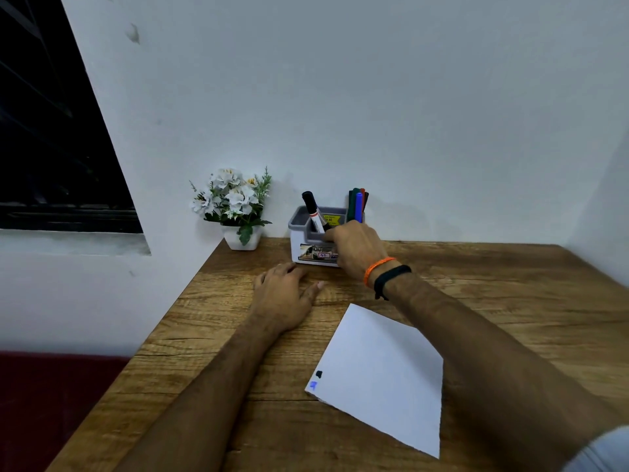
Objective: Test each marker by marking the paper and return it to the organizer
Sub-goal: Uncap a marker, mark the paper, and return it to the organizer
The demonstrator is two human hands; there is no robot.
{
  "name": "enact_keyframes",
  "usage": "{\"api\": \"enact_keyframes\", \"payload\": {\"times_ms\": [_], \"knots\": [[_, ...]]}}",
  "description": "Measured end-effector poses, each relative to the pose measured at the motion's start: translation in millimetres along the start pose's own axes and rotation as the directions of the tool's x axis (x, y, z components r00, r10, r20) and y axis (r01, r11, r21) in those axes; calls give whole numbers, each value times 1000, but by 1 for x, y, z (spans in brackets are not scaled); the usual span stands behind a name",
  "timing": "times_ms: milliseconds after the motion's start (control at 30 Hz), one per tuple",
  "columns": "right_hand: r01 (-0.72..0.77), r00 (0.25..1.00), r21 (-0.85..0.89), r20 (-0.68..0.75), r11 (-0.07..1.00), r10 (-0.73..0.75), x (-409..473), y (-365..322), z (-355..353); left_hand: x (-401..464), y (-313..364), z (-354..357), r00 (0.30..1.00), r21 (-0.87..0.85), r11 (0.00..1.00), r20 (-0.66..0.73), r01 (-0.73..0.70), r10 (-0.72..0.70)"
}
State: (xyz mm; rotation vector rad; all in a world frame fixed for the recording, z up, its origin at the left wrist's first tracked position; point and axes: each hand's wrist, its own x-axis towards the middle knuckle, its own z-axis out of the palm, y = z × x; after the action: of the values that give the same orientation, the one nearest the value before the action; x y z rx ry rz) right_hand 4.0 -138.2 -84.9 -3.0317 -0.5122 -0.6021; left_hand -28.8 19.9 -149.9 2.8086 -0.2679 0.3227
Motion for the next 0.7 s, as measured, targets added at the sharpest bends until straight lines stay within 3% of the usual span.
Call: {"api": "enact_keyframes", "payload": {"times_ms": [367,467,600,700], "knots": [[37,999,140,1,989,-38,5,15,10,2,-3,2,1000,-8,1000,-5,7,-7],[58,995,223,-95,973,-38,-2,20,9,1,-2,1,1000,-3,1000,-9,5,-5],[5,900,496,-381,868,212,-14,24,7,0,-1,0,1000,-13,1000,1,9,-9],[-90,795,644,-413,759,444,-16,26,-1,0,0,-1,1000,-10,1000,8,15,-15]]}}
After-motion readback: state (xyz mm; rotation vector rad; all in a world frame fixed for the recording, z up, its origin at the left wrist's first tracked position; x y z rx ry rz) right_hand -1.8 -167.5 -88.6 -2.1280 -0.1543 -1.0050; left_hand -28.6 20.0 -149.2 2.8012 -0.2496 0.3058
